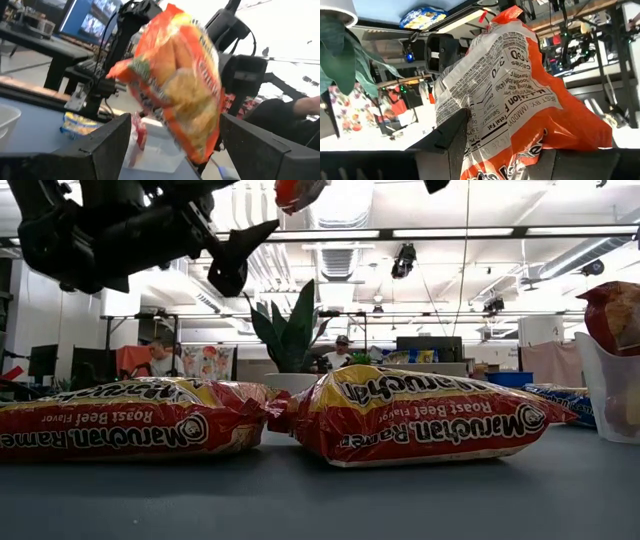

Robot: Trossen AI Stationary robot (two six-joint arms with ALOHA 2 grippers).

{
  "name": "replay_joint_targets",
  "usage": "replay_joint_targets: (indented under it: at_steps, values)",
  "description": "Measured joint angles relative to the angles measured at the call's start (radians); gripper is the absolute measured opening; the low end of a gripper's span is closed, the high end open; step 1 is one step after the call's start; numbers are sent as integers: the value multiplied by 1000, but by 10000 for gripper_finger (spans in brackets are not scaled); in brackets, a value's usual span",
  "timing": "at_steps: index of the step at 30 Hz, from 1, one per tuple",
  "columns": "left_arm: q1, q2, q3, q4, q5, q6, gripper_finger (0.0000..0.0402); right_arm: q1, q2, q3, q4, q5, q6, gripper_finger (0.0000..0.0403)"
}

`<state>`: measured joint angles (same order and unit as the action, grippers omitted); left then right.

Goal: Sort Maruchan noodles
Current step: Put the orange instant noodle pack into the gray bin

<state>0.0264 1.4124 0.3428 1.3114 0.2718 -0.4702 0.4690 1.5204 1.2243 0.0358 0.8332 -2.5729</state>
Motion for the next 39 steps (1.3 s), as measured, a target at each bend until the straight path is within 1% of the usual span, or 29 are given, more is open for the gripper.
replay_joint_targets:
  at_steps: [6,8,13,19,25,30,33,36,39]
  values:
    - [-2,0,13,4,1,21,286,-7,2,16,10,-30,-72,148]
    - [-2,0,24,5,5,30,286,-8,2,21,41,-45,-98,148]
    - [-9,0,64,-4,54,61,286,-19,2,26,104,-98,-156,148]
    - [-15,0,90,-5,92,92,276,-51,2,26,111,-109,-171,148]
    - [-18,0,115,-6,90,113,260,-85,2,25,97,-117,-188,148]
    - [-20,0,138,-4,77,114,246,-86,2,24,73,-135,-228,148]
    - [-21,0,142,-3,77,115,235,-86,3,24,74,-135,-218,148]
    - [-21,0,141,-3,73,119,220,-88,3,24,74,-135,-205,148]
    - [-21,0,141,-3,52,118,196,-89,3,24,74,-134,-210,148]
